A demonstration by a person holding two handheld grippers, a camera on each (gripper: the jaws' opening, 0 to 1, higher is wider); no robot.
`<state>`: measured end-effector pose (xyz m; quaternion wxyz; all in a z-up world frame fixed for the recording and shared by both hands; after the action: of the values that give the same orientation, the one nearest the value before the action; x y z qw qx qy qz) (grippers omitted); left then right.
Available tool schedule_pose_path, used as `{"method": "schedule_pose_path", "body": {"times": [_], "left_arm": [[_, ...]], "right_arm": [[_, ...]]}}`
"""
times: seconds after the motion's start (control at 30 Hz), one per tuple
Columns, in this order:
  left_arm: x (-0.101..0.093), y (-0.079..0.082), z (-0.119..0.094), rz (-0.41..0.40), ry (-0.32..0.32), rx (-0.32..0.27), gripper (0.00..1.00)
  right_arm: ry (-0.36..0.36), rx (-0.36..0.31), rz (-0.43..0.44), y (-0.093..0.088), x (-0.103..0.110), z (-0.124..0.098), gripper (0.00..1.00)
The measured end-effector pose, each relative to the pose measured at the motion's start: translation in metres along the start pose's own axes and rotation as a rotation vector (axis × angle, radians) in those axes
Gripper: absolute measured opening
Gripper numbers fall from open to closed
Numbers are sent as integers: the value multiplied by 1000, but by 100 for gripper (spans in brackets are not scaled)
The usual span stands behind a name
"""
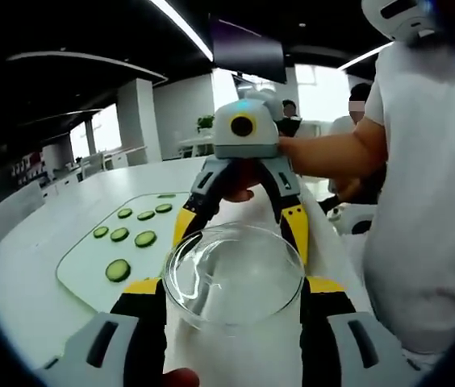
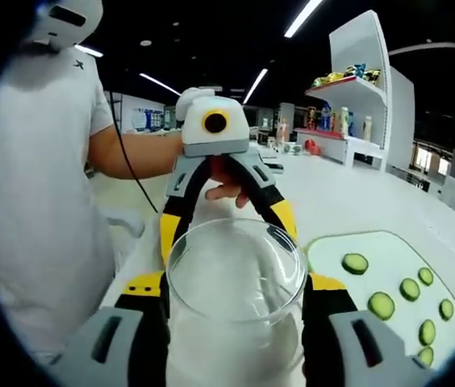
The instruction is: Open the petri dish lid, add cucumber slices into the petri dish, and close the lid
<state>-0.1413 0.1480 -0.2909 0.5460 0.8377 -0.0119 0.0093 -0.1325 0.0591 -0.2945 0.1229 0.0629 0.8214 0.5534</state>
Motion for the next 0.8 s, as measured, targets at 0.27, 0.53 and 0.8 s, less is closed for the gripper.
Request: {"method": "schedule_pose_path", "body": {"times": [0.27,0.53,0.8], "left_arm": [[0,-1,-7,0,19,-1,65],[-1,-4,-12,-8,30,4,65],[-1,-6,-18,-18,43,-4,65]], "right_arm": [[12,11,-14,4,0,6,65],[25,15,-17,5,1,12,65],[42,3,-8,8,2,18,65]]}}
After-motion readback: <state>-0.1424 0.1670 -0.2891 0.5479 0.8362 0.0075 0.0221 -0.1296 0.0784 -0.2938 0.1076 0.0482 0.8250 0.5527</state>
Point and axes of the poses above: the point that each gripper's makers call its tool centre point, and the gripper's own axes: z roughly forward along the fingers, x roughly to its left, y roughly out of its top, the point moved 5 cm from there along -z, roughly backward along the fingers, and after that the axes turned 9 degrees about -y, right-handed, at the moved point
